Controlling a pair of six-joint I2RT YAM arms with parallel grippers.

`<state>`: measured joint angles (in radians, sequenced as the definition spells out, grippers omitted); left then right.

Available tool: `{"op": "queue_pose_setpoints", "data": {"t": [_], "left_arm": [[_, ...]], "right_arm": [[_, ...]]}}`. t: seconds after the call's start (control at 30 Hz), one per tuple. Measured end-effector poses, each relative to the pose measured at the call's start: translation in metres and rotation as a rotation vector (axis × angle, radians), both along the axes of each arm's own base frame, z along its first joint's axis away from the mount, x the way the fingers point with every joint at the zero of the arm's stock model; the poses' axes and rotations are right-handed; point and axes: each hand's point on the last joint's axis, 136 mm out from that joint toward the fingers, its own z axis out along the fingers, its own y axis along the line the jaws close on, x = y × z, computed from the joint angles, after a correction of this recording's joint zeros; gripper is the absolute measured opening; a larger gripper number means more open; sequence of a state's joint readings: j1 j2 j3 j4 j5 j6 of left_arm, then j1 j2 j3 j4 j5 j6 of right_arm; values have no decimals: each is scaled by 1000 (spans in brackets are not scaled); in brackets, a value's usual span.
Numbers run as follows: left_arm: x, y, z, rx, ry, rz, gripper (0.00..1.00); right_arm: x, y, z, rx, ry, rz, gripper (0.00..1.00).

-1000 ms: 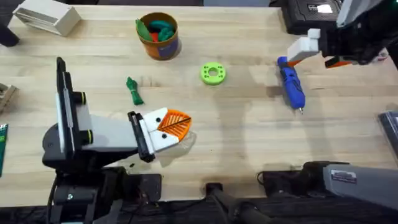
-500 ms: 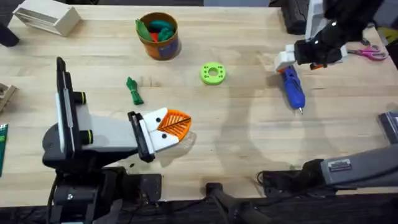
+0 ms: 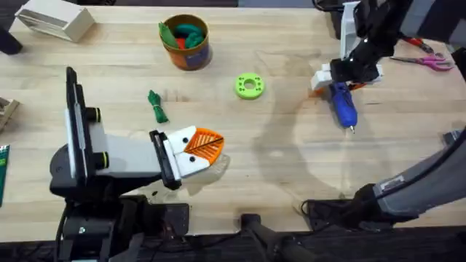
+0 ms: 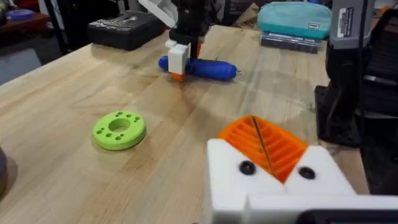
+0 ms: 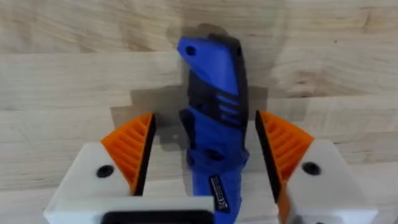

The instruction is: Pick up the gripper from the table and insert it into the empty holder that is missing its gripper. Then pick up a screw, insert it into the mounting hole, and use the screwdriver to tighten it. Finally, clean up the table by picking up the vegetable and placing it into the bucket.

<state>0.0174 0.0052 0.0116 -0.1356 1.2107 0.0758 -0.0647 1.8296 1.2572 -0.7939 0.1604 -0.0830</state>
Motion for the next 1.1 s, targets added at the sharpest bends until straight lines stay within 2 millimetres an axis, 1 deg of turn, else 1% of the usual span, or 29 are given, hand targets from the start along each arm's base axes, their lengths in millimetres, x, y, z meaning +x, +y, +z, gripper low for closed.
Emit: {"op": "queue_pose_setpoints", "data": {"t": [0.13,0.2,0.3,0.4,0.47,0.53,0.63,0.67,0.7,1.03,1.07,1.1], "left_arm": [[0,0,0,0,0,0,5],[0,0,0,0,0,0,5],[0,0,0,0,0,0,5],[0,0,0,0,0,0,5],[0,0,0,0,0,0,5],[0,0,0,0,0,0,5],[0,0,0,0,0,0,5],[0,0,0,0,0,0,5],[0,0,0,0,0,0,5],[0,0,0,0,0,0,5],[0,0,0,0,0,0,5],[0,0,0,0,0,0,5]], "right_arm": [[0,0,-3,8,5,-4,897],[1,0,-3,13,4,-4,862],[1,1,-4,17,1,-2,761],[3,0,-4,11,-3,-2,572],[3,-1,-5,10,-2,-3,507],[3,-2,-5,7,0,-1,402],[3,-3,-5,3,-1,-2,206],[3,-3,-6,0,0,2,75],[3,-4,-6,-1,-1,-4,32],[3,-4,-6,-1,0,-4,28],[3,-4,-5,0,-1,-3,28],[1,-3,0,0,-6,-2,28]]}}
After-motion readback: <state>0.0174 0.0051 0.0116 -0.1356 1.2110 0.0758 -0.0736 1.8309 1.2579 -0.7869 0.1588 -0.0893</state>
